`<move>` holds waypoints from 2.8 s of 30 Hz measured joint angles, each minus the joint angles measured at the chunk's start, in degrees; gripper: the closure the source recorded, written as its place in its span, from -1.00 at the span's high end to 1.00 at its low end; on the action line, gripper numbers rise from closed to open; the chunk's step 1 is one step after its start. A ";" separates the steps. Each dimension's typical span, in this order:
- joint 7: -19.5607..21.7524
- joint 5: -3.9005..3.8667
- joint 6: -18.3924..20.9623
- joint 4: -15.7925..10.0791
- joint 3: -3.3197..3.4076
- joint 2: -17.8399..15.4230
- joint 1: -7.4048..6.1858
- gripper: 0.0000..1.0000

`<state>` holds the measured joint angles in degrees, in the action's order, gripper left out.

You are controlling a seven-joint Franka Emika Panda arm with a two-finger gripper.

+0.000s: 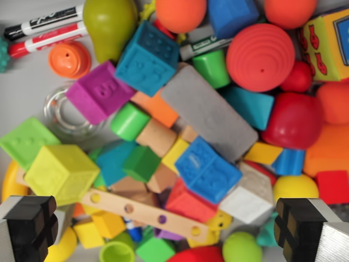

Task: Pick an object from the bin

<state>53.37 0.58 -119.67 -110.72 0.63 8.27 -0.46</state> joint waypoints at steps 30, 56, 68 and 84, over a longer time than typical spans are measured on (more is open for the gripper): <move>15.09 0.00 -4.48 -0.42 -0.01 4.20 -2.22 1.00; 33.64 0.00 -9.54 0.04 0.10 10.00 -5.01 1.00; 43.62 0.00 -11.91 1.13 0.34 13.57 -6.62 1.00; 57.83 0.22 -14.90 3.35 0.84 18.99 -8.97 1.00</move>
<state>111.20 0.80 -134.57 -107.38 1.47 27.26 -9.43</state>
